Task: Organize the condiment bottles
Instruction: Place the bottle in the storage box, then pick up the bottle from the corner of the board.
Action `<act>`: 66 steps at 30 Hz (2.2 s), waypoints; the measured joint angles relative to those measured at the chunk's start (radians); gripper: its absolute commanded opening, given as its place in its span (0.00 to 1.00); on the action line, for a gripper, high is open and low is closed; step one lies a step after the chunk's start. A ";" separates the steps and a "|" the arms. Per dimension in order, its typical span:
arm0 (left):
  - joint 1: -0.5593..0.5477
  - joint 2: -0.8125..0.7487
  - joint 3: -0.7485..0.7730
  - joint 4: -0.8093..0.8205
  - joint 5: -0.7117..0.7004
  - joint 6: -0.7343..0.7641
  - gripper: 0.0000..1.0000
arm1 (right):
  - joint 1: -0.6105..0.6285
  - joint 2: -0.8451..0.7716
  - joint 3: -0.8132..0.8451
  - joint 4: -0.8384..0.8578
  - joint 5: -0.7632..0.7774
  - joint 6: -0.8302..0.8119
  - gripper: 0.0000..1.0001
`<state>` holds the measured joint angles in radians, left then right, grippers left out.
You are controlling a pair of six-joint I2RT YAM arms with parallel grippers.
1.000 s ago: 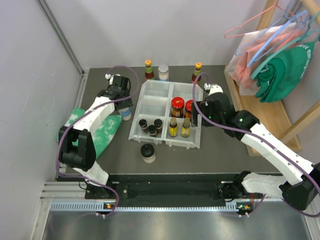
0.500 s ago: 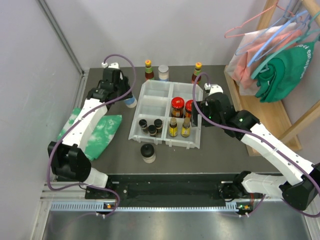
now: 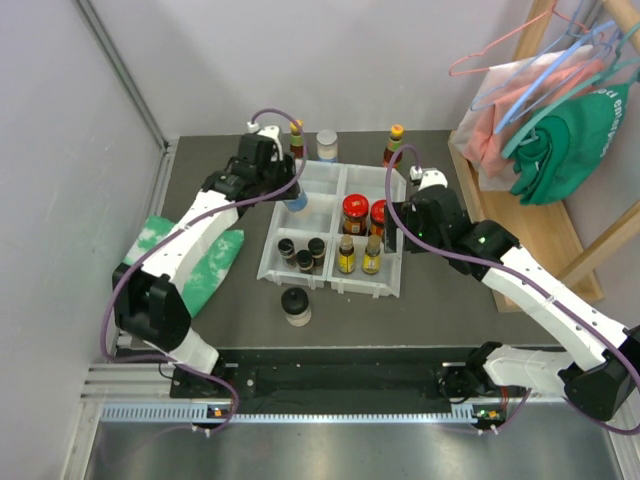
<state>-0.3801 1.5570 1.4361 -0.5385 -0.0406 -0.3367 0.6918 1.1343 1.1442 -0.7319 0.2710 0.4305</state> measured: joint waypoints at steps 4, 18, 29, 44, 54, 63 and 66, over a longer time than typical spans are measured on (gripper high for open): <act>-0.061 0.048 0.008 0.000 -0.002 0.005 0.00 | 0.000 0.000 0.000 -0.002 0.005 0.000 0.99; -0.193 0.203 0.051 -0.002 -0.085 0.036 0.07 | 0.000 -0.005 0.000 -0.014 0.017 0.000 0.99; -0.224 0.235 0.055 -0.002 -0.129 0.048 0.66 | 0.000 -0.040 -0.006 -0.018 0.029 0.001 0.99; -0.229 0.235 0.148 0.000 -0.192 0.080 0.99 | 0.000 -0.100 -0.018 -0.037 0.051 0.010 0.99; -0.228 0.237 0.253 0.049 -0.230 0.141 0.99 | 0.000 -0.128 -0.024 -0.064 0.081 0.020 0.99; -0.203 0.403 0.368 0.282 -0.243 0.175 0.99 | 0.000 -0.159 -0.024 -0.069 0.121 0.020 0.99; -0.190 0.498 0.407 0.338 -0.256 0.181 0.99 | 0.000 -0.166 -0.024 -0.069 0.131 0.019 0.99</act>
<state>-0.5705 2.0548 1.8435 -0.2001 -0.2970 -0.1555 0.6918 0.9688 1.1198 -0.8009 0.4019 0.4492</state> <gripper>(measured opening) 0.987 0.987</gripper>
